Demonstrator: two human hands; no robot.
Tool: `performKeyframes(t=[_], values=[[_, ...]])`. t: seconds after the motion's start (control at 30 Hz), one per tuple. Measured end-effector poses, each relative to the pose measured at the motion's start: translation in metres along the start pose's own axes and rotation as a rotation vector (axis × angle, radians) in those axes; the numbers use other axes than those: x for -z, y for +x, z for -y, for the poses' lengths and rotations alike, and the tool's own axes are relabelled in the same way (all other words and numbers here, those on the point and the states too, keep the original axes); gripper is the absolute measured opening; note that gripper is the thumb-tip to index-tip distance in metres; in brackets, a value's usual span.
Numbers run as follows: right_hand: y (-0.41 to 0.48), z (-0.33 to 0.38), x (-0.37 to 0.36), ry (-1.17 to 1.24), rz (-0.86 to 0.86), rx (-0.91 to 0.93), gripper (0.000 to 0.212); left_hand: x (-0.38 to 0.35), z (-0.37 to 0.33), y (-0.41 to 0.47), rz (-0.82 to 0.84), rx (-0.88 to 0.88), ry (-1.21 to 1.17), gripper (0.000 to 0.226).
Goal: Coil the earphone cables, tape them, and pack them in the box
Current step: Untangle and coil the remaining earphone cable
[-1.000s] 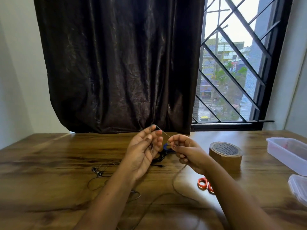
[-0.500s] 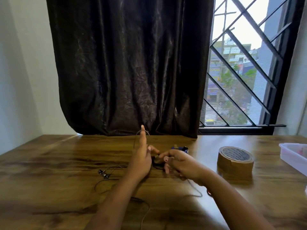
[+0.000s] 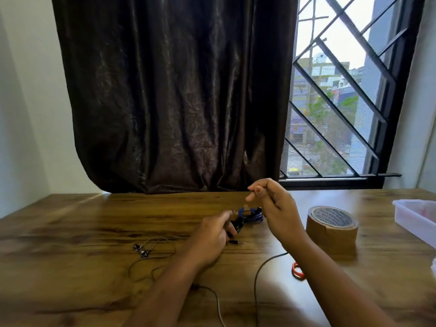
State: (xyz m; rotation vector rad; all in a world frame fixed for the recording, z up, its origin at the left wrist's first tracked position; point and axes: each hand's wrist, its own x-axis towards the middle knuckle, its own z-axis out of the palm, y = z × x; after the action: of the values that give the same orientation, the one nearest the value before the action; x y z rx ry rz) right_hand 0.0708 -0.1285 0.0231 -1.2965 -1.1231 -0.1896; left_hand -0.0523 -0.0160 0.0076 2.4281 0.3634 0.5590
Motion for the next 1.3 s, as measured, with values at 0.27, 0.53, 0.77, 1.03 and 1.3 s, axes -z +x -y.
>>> performKeyframes(t=[0.27, 0.53, 0.77, 1.03, 1.3], values=[[0.000, -0.013, 0.009, 0.147, -0.101, -0.199, 0.020, 0.004, -0.011, -0.001, 0.029, 0.042, -0.436, 0.039], [-0.005, -0.016, -0.002, 0.023, -0.006, -0.171, 0.029, 0.010, -0.020, -0.004, 0.149, 0.148, -0.869, 0.030], [-0.003, -0.011, 0.000, -0.101, -0.011, -0.014, 0.034, 0.012, -0.019, -0.008, 0.323, 0.226, -0.843, 0.033], [-0.013, -0.028, -0.004, -0.310, 0.120, -0.162, 0.046, 0.016, -0.021, -0.002, 0.128, 0.150, -1.227, 0.034], [-0.017, -0.003, -0.035, 0.219, 0.165, -0.545, 0.031, 0.019, -0.015, 0.006, -0.266, 0.134, -1.314, 0.029]])
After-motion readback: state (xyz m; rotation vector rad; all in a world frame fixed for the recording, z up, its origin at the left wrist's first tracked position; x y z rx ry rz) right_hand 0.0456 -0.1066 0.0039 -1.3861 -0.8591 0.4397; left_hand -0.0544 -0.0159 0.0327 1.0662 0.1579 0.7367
